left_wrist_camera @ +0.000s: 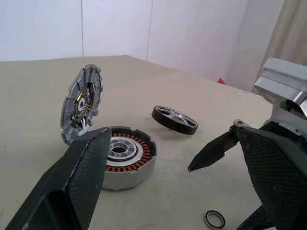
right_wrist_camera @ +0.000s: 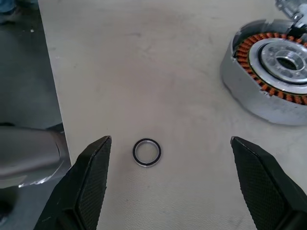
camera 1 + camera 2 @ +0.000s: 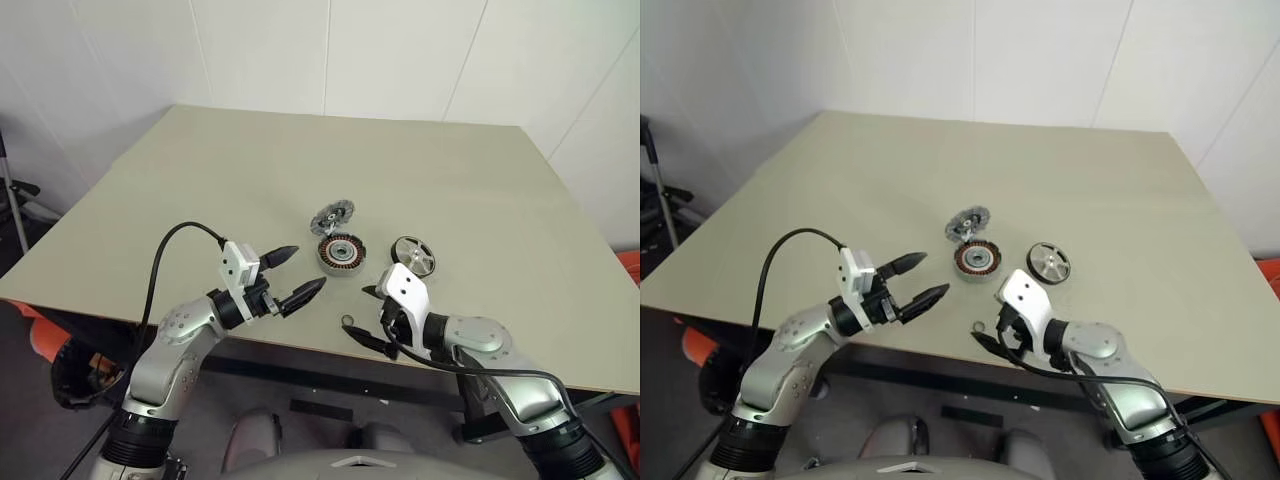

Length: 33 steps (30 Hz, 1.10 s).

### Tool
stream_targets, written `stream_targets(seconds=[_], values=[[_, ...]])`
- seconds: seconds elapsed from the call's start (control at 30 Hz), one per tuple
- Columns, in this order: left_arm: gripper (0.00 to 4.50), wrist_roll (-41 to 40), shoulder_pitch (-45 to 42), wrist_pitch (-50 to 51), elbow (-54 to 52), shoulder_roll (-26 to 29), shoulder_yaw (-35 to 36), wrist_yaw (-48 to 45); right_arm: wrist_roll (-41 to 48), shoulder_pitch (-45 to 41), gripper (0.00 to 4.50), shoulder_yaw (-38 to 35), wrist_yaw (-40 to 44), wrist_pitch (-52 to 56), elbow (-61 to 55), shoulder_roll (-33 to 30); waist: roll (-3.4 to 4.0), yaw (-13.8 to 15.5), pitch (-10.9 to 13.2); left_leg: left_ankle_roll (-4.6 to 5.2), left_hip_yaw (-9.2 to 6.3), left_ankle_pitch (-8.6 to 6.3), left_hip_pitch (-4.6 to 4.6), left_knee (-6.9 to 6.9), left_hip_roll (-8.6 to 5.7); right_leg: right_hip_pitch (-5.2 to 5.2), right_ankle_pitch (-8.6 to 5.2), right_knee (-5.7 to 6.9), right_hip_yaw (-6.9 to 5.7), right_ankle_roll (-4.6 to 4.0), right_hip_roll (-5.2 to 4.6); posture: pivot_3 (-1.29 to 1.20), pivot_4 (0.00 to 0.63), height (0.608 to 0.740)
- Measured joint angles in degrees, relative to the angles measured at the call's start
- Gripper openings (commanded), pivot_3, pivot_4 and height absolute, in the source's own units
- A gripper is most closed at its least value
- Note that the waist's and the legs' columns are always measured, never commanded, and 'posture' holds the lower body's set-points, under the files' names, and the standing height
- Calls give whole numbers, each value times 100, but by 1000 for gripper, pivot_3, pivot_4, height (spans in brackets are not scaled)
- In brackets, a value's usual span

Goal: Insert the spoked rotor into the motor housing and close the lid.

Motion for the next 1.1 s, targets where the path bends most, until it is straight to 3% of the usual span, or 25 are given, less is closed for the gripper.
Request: stream_targets(seconds=[0.37,0.47,0.77,1.1], values=[[4474,-29,68,107,-149,33,-6,72,-182,-293,4500,385,215,-328,540,74,0,-15,0,-1,0,1,3,2,5,0,1,2,0,-2,3,0,0,740],[4500,-20,135,95,-148,32,-23,66,-195,-343,3862,412,280,-382,627,116,1,-15,0,-1,0,1,3,1,6,0,1,3,-1,-4,4,0,0,740],[4500,38,156,-110,5,7,-82,3,-218,-389,729,462,348,-457,718,161,0,-6,0,-1,1,1,5,3,5,3,1,2,-1,-3,2,0,0,740],[4500,40,170,-212,59,14,-85,-37,-215,-387,594,448,395,-415,698,158,1,-6,0,-1,1,1,4,2,5,3,1,2,-1,-4,3,0,0,740]])
